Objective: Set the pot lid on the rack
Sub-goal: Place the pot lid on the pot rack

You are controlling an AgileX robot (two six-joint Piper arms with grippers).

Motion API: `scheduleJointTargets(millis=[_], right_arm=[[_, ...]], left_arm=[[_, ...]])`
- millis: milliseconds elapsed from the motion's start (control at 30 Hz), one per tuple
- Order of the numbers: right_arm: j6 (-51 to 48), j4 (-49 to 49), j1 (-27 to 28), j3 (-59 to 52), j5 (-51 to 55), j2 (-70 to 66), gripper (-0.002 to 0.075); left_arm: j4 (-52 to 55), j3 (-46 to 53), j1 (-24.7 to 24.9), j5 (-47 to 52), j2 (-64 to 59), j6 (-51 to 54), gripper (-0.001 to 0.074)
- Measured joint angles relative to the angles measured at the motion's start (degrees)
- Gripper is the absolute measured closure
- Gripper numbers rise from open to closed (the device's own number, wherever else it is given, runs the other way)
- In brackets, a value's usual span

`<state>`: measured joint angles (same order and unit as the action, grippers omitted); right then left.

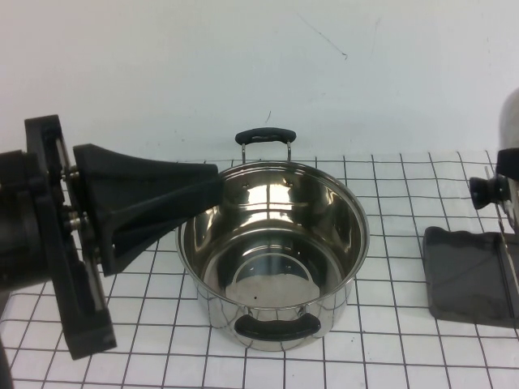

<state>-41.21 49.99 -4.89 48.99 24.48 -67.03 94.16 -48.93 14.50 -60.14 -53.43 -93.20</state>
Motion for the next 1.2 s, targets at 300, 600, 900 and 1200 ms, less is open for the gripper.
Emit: scheduleJointTargets(millis=[300, 600, 900, 1200], right_arm=[[-6.1, 5.2, 0.0, -0.1, -3.4, -3.6, 0.0664], [-6.3, 5.3, 0.0, -0.1, -4.6, -6.3, 0.0608], [-7.1, 5.2, 0.0, -0.1, -6.7, -6.9, 0.0345], [-7.3, 1.0, 0.0, -0.1, -4.1, -6.7, 0.0317]], left_arm=[[2.6, 0.0, 0.0, 0.0, 0.0, -0.7, 0.0736], [5.8, 0.0, 0.0, 0.0, 0.0, -1.8, 0.0736], [7.1, 0.0, 0.0, -0.2, 0.0, -3.6, 0.0736], [7.1, 0.0, 0.0, -2.1, 0.0, -4.4, 0.0736]])
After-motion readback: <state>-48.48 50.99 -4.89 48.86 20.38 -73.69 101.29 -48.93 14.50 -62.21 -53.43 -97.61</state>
